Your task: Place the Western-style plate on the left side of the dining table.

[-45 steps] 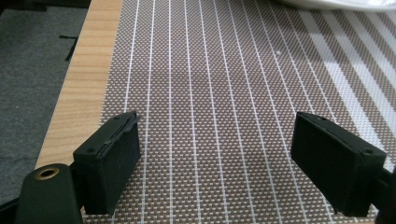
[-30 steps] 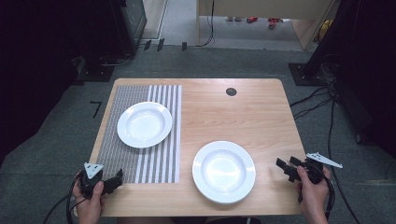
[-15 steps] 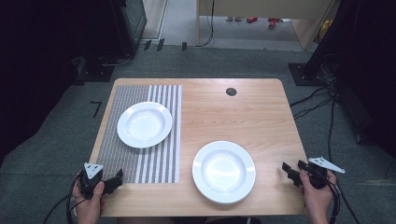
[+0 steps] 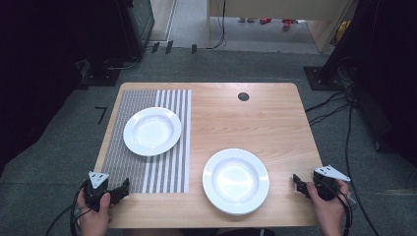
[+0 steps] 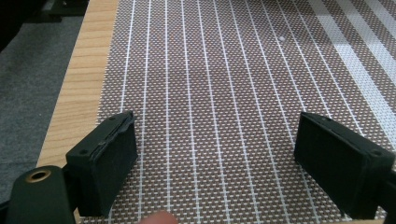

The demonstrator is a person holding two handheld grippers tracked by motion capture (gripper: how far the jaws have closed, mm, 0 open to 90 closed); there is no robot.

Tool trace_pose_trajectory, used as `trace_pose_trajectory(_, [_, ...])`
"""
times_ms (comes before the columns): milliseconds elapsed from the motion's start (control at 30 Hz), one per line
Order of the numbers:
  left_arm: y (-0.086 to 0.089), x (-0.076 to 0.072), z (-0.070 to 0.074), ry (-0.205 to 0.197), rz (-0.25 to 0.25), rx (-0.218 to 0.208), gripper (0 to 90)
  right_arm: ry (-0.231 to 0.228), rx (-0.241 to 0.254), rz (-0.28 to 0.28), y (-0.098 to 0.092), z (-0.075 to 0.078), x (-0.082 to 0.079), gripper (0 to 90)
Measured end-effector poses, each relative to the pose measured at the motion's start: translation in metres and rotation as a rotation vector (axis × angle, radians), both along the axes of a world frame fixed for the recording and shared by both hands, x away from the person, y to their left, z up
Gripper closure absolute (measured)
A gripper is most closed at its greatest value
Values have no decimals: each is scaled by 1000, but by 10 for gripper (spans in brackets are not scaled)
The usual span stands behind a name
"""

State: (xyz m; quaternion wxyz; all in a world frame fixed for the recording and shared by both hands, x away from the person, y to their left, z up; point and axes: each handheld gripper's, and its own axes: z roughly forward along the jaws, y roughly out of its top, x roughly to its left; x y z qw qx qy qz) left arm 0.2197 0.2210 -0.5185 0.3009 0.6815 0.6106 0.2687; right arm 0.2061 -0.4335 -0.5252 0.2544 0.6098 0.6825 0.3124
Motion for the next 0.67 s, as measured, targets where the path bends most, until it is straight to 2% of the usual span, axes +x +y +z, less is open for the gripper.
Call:
trace_pose_trajectory(133, [-2, 1, 0, 4, 16, 1, 121, 1, -3, 6, 1, 0, 0, 169])
trace_pose_trajectory(667, [-2, 2, 0, 5, 15, -1, 113, 3, -5, 10, 1, 0, 0, 153])
